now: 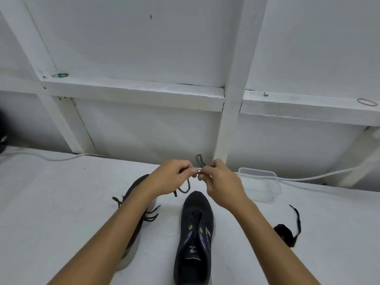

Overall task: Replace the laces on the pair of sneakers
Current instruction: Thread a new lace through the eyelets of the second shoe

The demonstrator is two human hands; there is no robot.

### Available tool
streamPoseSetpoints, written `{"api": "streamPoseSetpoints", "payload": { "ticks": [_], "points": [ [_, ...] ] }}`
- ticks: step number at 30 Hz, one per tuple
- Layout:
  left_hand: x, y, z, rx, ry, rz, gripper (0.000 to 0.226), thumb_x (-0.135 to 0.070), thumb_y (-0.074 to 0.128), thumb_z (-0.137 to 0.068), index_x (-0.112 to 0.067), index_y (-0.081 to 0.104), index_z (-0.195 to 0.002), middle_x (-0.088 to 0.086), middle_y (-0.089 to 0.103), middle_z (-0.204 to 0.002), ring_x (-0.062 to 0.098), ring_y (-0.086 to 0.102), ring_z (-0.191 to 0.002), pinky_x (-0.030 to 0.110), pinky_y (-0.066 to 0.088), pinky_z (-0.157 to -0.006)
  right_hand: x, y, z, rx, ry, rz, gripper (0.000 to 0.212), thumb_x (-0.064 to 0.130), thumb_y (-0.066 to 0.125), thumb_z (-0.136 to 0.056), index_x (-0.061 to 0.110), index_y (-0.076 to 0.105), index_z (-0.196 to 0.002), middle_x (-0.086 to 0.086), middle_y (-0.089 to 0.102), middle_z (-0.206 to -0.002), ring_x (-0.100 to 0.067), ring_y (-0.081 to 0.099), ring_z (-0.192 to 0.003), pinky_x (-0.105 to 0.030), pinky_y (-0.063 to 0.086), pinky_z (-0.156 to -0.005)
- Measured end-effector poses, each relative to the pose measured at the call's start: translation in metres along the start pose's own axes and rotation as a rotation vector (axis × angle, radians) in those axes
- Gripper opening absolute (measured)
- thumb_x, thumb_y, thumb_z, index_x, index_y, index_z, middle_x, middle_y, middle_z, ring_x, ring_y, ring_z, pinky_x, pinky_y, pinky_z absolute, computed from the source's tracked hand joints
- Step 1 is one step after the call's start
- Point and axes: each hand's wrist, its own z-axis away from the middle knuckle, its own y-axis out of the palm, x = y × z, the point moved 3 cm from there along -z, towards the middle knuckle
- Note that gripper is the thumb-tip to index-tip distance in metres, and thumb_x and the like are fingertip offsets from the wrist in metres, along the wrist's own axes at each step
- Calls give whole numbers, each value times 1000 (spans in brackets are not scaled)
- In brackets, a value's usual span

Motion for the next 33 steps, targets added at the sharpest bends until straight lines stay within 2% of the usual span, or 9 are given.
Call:
{"api": "streamPoseSetpoints", "payload": {
  "ticks": [3, 6, 10, 13, 20, 23, 25, 29, 33],
  "points": [
    [22, -17, 7, -14, -43, -50, 29, -46, 54, -100, -29, 70, -83, -8, 42, -58, 8, 37, -52, 21, 33, -51, -37, -9, -3, -77, 190, 20, 21, 28, 50, -103, 23, 70, -105, -1, 55, -108, -29, 61, -95, -32, 35, -67],
    [46, -30, 15, -80, -91, -83, 29, -44, 54, -100, -29, 72, -82, -2, 49, -61, 8, 40, -54, 27, 33, -57, -63, -16, 3, 27, 344, 121, 26, 38, 55, -101, 25, 70, -119, -4, 52, -124, -30, 62, -100, -31, 38, -72],
    [27, -10, 13, -64, -69, -29, 28, -41, 55, -100, -29, 71, -81, -12, 48, -54, 6, 38, -51, 20, 31, -51, -18, -9, 13, 47, 119, 63, 54, 55, 63, -92, 37, 52, -142, 0, 41, -135, -25, 62, -105, -33, 45, -83],
    [7, 6, 7, -16, -19, -1, 28, -39, 54, -101, -27, 68, -79, -12, 49, -57, 6, 39, -53, 22, 32, -52, 12, 4, 8, 39, -63, 63, 29, 44, 56, -100, 33, 66, -126, 1, 45, -127, -28, 63, -94, -31, 39, -70],
    [49, -25, 20, -80, -120, -109, 29, -43, 55, -100, -27, 73, -83, -12, 57, -62, 6, 45, -56, 23, 36, -58, -70, -9, 1, -26, 341, 145, 25, 28, 50, -103, 18, 73, -108, -6, 52, -122, -35, 63, -97, -34, 40, -70],
    [49, -16, 19, -82, -134, -70, 29, -42, 54, -100, -28, 72, -83, -11, 64, -73, 10, 53, -64, 31, 43, -65, -54, -5, 7, 78, 259, 156, 36, 42, 59, -99, 25, 62, -131, -4, 45, -136, -32, 62, -106, -35, 45, -78],
    [32, -1, 15, -45, -104, -53, 29, -42, 54, -101, -27, 71, -82, -16, 59, -64, 7, 46, -56, 28, 41, -59, -22, 2, 8, 120, 105, 127, 53, 52, 62, -95, 33, 50, -143, -1, 39, -141, -29, 61, -111, -35, 47, -84],
    [14, 8, 8, 4, -63, 21, 27, -42, 54, -100, -32, 69, -80, -8, 46, -59, 11, 41, -54, 29, 42, -52, 4, 18, 5, 62, -76, 72, 25, 39, 53, -102, 28, 69, -118, 2, 47, -131, -28, 63, -94, -32, 39, -69],
    [41, -18, 18, -31, -92, -63, 27, -45, 55, -99, -33, 72, -83, -9, 49, -60, 7, 41, -54, 27, 36, -59, -52, 8, -2, -20, 250, 65, 22, 25, 50, -102, 18, 71, -105, -5, 53, -122, -34, 63, -96, -34, 40, -71]
  ]
}}
